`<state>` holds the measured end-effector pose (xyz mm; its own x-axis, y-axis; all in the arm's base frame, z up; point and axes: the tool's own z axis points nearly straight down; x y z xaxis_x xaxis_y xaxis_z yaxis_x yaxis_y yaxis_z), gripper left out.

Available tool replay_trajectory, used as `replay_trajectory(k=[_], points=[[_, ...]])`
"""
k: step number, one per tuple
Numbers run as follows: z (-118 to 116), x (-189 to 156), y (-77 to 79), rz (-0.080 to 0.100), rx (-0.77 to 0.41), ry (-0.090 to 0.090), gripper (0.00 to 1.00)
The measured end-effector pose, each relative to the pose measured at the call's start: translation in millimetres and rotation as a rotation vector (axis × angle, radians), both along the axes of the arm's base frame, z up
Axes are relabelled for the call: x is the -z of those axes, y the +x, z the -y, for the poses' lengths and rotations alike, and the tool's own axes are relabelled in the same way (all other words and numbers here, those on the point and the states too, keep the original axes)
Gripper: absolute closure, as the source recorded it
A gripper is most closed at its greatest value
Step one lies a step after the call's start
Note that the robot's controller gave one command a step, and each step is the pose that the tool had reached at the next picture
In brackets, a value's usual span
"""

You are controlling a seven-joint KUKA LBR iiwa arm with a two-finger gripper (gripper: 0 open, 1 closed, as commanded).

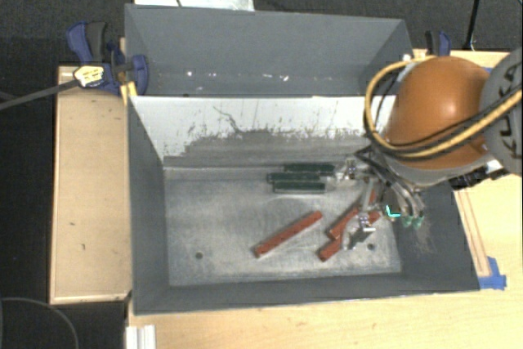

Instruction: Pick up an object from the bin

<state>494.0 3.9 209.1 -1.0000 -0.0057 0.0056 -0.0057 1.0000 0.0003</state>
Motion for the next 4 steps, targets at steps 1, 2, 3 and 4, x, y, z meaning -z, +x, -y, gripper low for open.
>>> replay_trajectory(k=[1,2,3,4], points=[[0,-4,1.7,0.008,0.004,0.0,0.0],[27,50,7.5,0.01,-0.162,0.0,0.0],[43,59,3.5,0.006,-0.5,0.002,0.0],[96,84,37.6,0.009,-0.546,-0.002,0.0]])
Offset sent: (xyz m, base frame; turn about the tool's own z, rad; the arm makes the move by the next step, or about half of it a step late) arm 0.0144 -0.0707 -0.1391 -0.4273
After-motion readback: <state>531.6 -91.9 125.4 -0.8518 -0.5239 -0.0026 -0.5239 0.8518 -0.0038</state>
